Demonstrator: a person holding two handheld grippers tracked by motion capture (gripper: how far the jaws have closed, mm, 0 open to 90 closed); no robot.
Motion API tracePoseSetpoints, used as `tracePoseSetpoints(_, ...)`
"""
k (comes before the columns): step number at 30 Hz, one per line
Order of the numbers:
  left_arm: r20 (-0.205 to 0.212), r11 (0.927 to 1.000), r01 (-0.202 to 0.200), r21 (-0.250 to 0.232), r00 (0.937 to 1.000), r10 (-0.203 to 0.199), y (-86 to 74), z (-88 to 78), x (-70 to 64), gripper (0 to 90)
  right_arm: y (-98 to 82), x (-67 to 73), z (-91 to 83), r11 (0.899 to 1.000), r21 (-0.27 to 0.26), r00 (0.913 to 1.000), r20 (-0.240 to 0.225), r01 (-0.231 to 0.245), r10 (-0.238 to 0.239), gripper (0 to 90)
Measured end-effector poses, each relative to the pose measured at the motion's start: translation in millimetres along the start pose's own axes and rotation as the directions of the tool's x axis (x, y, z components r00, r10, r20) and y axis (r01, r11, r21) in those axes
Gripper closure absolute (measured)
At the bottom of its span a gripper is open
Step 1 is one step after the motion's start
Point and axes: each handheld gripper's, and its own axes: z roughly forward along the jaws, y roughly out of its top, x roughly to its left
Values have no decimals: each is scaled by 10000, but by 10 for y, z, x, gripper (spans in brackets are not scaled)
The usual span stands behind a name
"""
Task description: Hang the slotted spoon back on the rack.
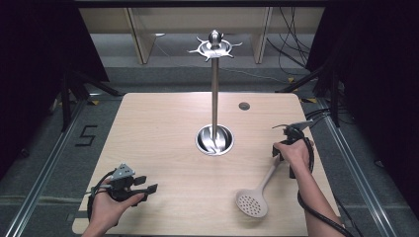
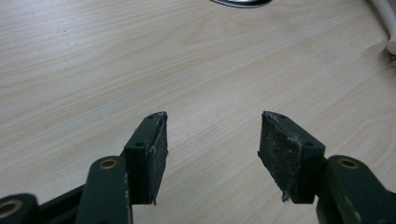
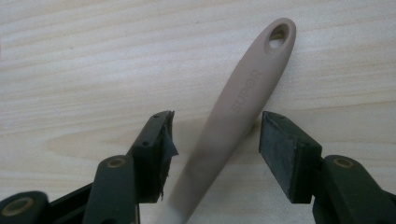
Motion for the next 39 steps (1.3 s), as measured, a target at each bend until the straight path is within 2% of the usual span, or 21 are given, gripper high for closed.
tracePoseSetpoints(4,9,9999,-104,63,9999,104,-1,-3,3,413,6,30,40,9994,-139,9995,-6,-308,308,453)
tracePoseSetpoints(5,-34,9998,-157,92,9999,157,-1,-8,8,413,1,3,35,9999,1,9996,252,154,-154,453)
tracePoseSetpoints(7,-18,9998,-141,142,9999,141,1,-13,12,413,-7,28,11,9998,33,9997,116,-215,215,455)
tracePoseSetpoints(8,-23,9998,-143,149,9999,143,1,-12,12,413,-3,-31,14,9968,-261,9970,213,752,-747,455)
tracePoseSetpoints(9,-36,9998,-151,107,9999,151,0,-7,10,413,-24,76,7,9980,-190,9981,-96,-604,602,456)
tracePoseSetpoints(10,-1,10000,-91,41,10000,91,-1,-1,1,413,-28,32,7,9997,-210,9999,59,137,-136,459)
tracePoseSetpoints(11,-9,9998,-175,136,9998,175,3,-7,3,413,-45,40,2,9998,-89,9997,110,197,-196,461)
tracePoseSetpoints(13,25,10000,-84,-3,10000,84,1,1,-10,413,-67,76,18,9999,-96,10000,33,57,-57,463)
tracePoseSetpoints(14,11,10000,-94,-20,10000,94,-1,-1,-12,413,-91,133,16,9984,168,9985,53,-541,541,467)
tracePoseSetpoints(15,13,10000,-67,-34,10000,67,-1,-3,-11,413,-103,64,16,9980,413,9981,371,479,-495,469)
tracePoseSetpoints(16,-3,9999,-137,5,9999,137,-2,-8,-3,413,-128,133,10,9976,648,9992,326,-260,239,469)
tracePoseSetpoints(17,6,9999,-126,18,9999,126,-2,-9,1,412,-131,93,31,9985,387,9987,310,396,-408,471)
tracePoseSetpoints(21,22,9999,-131,29,9999,131,-2,-8,0,413,-164,89,43,9969,524,9975,372,582,-602,476)
tracePoseSetpoints(22,31,9999,-135,50,9999,134,-1,-8,-2,413,-171,161,44,9976,599,9991,287,-343,327,478)
tracePoseSetpoints(25,6,9999,-153,40,9999,153,-1,-9,-3,412,-188,129,64,9983,529,9992,297,256,-272,493)
tracePoseSetpoints(32,17,9999,-134,49,9999,134,-4,-9,-1,413,-204,242,95,9941,703,9955,530,-827,790,554)
tracePoseSetpoints(33,19,9999,-129,51,9999,129,-4,-9,-1,412,-206,183,96,9980,616,9983,558,130,-164,567)
tracePoseSetpoints(34,16,9999,-138,57,9999,138,-3,-9,0,412,-211,167,90,9969,680,9978,508,401,-436,595)
tracePoseSetpoints(36,-11,9997,-211,113,9998,211,-3,-16,8,412,-195,220,100,9974,679,9977,651,-241,196,600)
tracePoseSetpoints(38,-7,9998,-188,100,9998,188,-3,-18,8,412,-193,212,98,9975,675,9982,573,-199,161,609)
tracePoseSetpoints(39,-10,9998,-173,95,9999,173,-4,-18,8,412,-193,262,88,9921,842,9953,364,-927,899,616)
